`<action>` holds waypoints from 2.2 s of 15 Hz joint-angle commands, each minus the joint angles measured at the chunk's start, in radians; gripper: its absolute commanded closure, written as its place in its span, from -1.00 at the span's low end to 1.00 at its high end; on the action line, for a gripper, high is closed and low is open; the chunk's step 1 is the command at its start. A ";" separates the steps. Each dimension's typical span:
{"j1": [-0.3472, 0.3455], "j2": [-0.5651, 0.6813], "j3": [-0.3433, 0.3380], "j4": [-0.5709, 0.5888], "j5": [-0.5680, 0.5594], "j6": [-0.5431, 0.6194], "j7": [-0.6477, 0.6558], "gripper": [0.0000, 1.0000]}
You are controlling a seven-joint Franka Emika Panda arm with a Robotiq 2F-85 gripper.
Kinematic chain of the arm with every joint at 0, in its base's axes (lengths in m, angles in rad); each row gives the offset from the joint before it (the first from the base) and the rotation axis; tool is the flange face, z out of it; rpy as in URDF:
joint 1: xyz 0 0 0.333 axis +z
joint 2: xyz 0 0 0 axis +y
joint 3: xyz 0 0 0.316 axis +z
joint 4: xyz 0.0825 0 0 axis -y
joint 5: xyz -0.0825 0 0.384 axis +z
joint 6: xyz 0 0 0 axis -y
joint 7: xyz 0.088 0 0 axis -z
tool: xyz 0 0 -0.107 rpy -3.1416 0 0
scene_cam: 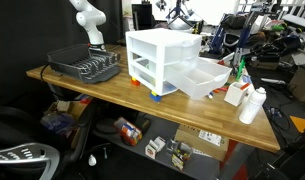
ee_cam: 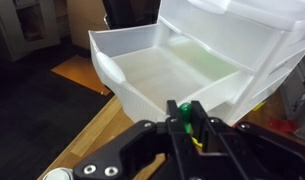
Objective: Put the green pen inside the white box
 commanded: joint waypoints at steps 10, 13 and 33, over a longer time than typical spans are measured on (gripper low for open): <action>0.028 0.065 -0.039 0.012 -0.002 0.003 0.028 0.91; 0.025 0.095 -0.049 0.031 0.027 0.016 0.017 0.91; 0.029 0.250 -0.090 0.174 -0.061 0.004 0.037 -0.79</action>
